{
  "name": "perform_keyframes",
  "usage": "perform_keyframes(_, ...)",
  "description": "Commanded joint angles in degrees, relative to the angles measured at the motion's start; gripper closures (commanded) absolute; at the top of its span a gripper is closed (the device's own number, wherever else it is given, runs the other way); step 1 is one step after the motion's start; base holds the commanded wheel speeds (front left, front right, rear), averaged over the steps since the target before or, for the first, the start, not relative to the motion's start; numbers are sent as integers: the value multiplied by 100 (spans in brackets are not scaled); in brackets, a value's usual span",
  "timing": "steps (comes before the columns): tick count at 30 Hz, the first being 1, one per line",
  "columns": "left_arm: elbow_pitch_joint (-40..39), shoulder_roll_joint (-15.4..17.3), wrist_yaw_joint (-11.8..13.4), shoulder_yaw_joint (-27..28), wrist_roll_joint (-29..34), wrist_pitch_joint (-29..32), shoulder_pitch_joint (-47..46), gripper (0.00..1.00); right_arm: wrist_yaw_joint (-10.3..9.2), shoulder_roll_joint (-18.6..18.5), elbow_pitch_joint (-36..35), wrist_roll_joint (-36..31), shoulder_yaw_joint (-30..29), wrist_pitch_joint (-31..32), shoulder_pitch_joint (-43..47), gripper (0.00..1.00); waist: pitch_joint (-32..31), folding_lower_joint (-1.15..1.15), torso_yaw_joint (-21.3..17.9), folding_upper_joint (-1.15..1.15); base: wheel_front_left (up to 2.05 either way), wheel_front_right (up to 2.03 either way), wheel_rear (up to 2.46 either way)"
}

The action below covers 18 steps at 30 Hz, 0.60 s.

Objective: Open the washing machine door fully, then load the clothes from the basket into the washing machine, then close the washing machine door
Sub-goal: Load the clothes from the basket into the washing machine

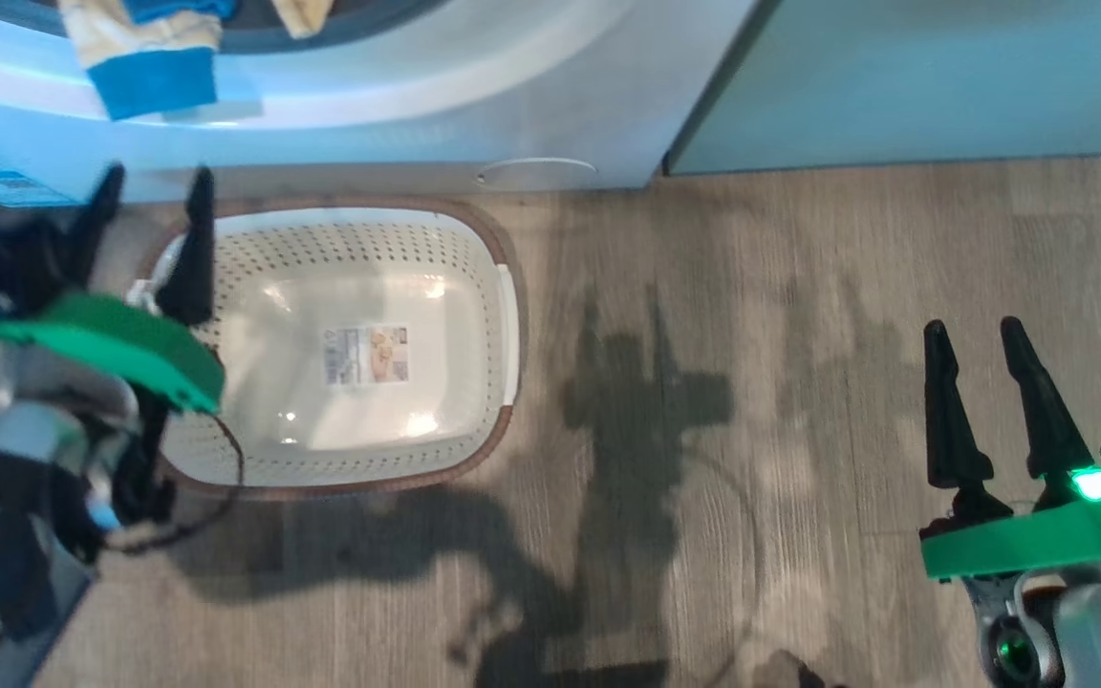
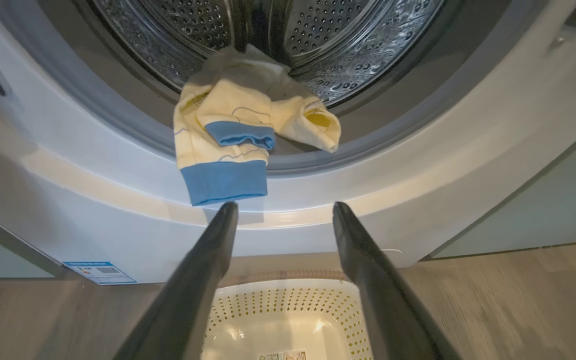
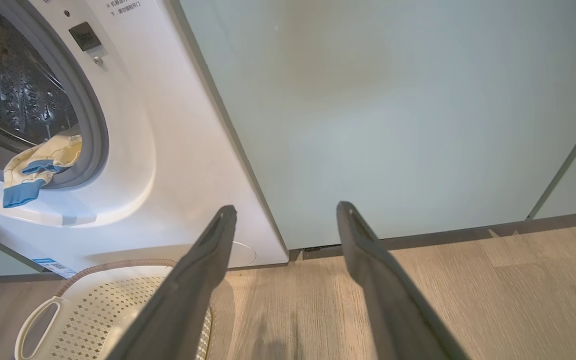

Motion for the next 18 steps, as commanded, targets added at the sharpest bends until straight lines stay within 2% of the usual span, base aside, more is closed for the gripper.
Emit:
perform_keyframes(1,-109,321,-62,336,-55,125,-317,0,5,-86,-172,74,126,-38,-84,0,156,-1,-128,0,0,0,0)
perform_keyframes(6,-70,698,-310,456,-304,760,-944,0,5,-86,-177,283,204,-38,-233,0,392,-1,-298,0,0,0,0)
perform_keyframes(7,-66,805,-403,514,-478,1054,-1211,0,5,-86,-172,385,235,-38,-298,0,477,-1,-371,0,0,0,0)
perform_keyframes(12,42,1184,-533,486,-619,1873,-1877,0,5,-86,-136,620,357,-38,-453,0,660,-1,-566,0,0,0,0)
perform_keyframes(18,233,1465,-629,450,-853,2776,-2621,0,5,-86,-98,934,534,-38,-610,0,813,-1,-867,0,0,0,0)
